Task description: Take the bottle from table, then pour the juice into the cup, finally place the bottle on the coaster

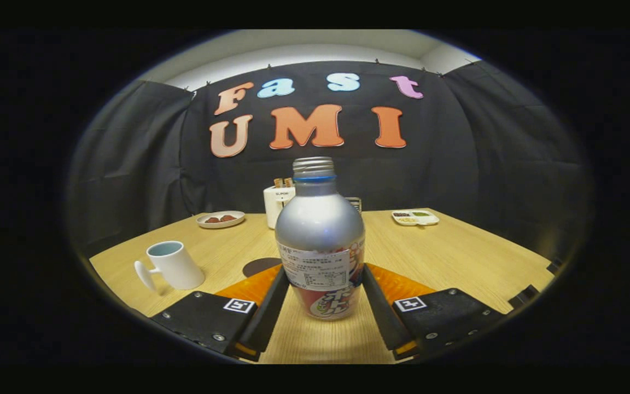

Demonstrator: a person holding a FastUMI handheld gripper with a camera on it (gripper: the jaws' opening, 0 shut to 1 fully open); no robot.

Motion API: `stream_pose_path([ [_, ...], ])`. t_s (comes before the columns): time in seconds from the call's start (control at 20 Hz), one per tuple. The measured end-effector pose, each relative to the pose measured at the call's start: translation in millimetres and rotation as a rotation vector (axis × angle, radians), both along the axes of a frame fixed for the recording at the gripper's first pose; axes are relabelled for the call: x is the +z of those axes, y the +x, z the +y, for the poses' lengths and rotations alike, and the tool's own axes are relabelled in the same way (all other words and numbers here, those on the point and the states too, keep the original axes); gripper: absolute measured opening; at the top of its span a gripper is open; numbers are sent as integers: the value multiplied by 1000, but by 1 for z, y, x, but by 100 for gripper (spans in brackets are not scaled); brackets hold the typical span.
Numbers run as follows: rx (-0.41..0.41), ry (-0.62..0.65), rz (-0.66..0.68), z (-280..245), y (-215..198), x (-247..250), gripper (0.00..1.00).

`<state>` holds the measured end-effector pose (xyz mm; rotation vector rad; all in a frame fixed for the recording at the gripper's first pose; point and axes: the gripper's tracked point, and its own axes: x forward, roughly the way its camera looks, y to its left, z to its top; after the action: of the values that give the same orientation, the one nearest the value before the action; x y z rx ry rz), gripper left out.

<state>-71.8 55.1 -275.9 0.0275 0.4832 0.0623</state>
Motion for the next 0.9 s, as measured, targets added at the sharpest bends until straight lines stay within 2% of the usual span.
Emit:
stream_pose_path([
  [0.3, 23, -54, -8, 7, 7, 10, 78],
  [0.6, 59, -221, -32, 10, 18, 27, 78],
  [0.9, 161, -427, -89, 33, 23, 41, 78],
])
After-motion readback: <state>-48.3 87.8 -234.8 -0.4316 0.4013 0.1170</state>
